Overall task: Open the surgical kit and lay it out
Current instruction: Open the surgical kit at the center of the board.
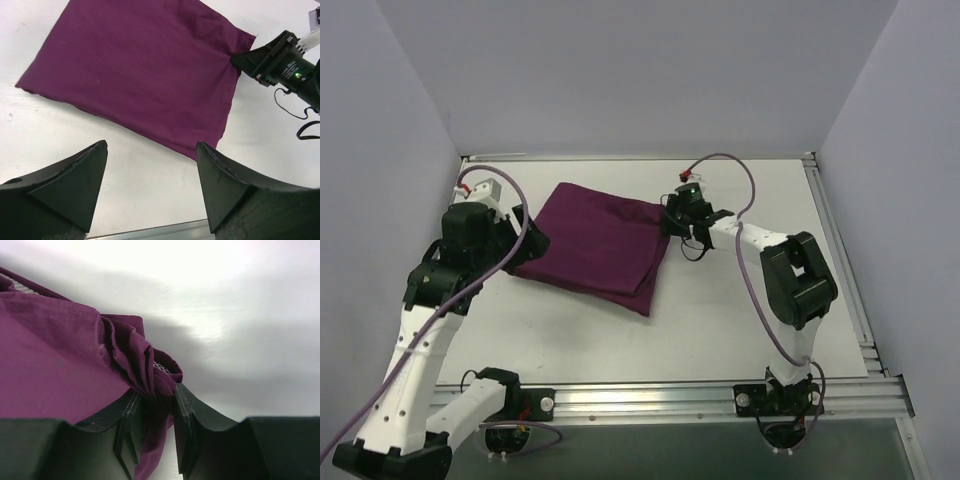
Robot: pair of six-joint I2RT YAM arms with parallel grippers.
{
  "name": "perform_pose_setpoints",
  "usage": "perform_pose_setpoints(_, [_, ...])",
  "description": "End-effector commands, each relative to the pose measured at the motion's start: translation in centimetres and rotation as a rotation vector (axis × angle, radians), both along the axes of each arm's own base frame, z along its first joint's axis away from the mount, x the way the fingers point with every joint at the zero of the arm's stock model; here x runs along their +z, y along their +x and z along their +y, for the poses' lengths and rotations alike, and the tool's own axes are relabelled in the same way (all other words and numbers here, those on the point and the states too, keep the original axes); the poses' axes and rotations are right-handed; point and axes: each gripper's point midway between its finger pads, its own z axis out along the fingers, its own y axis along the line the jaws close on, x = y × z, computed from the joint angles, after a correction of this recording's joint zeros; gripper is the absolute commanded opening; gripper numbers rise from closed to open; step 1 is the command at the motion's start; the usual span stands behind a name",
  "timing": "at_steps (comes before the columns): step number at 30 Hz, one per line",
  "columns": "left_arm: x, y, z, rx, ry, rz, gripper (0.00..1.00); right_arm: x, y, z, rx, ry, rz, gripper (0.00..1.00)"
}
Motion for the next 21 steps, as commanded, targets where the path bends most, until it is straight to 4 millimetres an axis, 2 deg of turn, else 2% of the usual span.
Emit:
perform_pose_setpoints(1, [1.2,3.2,-2.8,-0.064,-0.090,-0.055,0.80,2.9,2.5,-3.7,0.093,-0.046,-0.036,0.28])
perform_pose_setpoints(2, [1.3,3.9,-3.4,-0.087,-0.097,-0.070,0.80,3.0,3.9,-4.7,0.116,-0.042,-0.036,0.30])
perform_pose_setpoints(4, [0.2,4.9,-5.2,-0.130,-0.078,-0.050,0.80,2.9,4.9,-5.7,0.130,-0.054,-0.022,0.32])
perform_pose_setpoints(5, [0.3,5.5,-5.9,-0.143,-0.069,-0.064,0.80,2.3,5.4,-6.0,0.153,-0.068,-0.017,0.33])
perform_pose_setpoints(6, [0.1,6.1,-6.4,-0.141,-0.047,-0.065,0.81,3.4,6.7,-6.5,0.155,-0.057,-0.038,0.35])
perform_pose_setpoints(7, [-1.0,6.3,-8.2,-0.186,-0.022,-0.036,0.81,3.0,6.8,-6.9,0.168,-0.067,-0.014,0.35])
perform_pose_setpoints(8, [-0.4,6.7,-9.1,-0.202,-0.017,-0.059,0.81,2.0,7.2,-7.4,0.186,-0.085,0.007,0.35])
perform_pose_setpoints(9, [-0.7,7.2,-9.7,-0.196,0.006,-0.064,0.81,3.0,8.5,-8.3,0.171,-0.082,-0.008,0.35])
perform_pose_setpoints(10, [-1.5,7.3,-11.5,-0.236,0.024,-0.051,0.81,2.2,8.8,-8.9,0.171,-0.083,0.015,0.35])
perform_pose_setpoints(11, [-1.2,7.7,-12.4,-0.247,0.025,-0.069,0.82,2.3,9.4,-9.2,0.175,-0.072,0.011,0.36])
perform_pose_setpoints(12, [-0.9,8.1,-13.4,-0.266,0.027,-0.082,0.83,3.5,10.6,-10.4,0.158,-0.060,-0.014,0.44])
perform_pose_setpoints(13, [-1.9,8.4,-14.9,-0.292,0.049,-0.071,0.85,3.4,10.9,-10.9,0.144,-0.047,-0.005,0.49])
perform_pose_setpoints(14, [-1.7,8.8,-15.8,-0.306,0.052,-0.091,0.86,4.0,11.3,-11.3,0.129,-0.032,-0.012,0.53])
perform_pose_setpoints(15, [-1.1,9.2,-16.8,-0.321,0.058,-0.114,0.88,4.7,11.5,-11.7,0.102,-0.004,-0.014,0.63])
perform_pose_setpoints(16, [-2.2,10.1,-17.7,-0.330,0.109,-0.113,0.91,6.2,11.2,-12.5,0.067,0.000,-0.032,0.67])
perform_pose_setpoints(17, [-2.3,9.8,-19.6,-0.373,0.121,-0.127,0.91,7.0,10.9,-13.0,0.036,-0.001,-0.036,0.70])
perform_pose_setpoints(18, [-2.5,9.9,-20.7,-0.395,0.135,-0.131,0.92,7.6,10.4,-13.5,0.001,-0.007,-0.035,0.77])
perform_pose_setpoints(19, [-2.9,10.6,-22.2,-0.417,0.161,-0.134,0.93,9.0,8.9,-14.0,-0.048,0.008,-0.035,0.81])
perform_pose_setpoints(21, [-3.7,10.1,-24.3,-0.440,0.214,-0.136,0.95,10.0,7.2,-15.1,-0.106,0.001,-0.035,0.82])
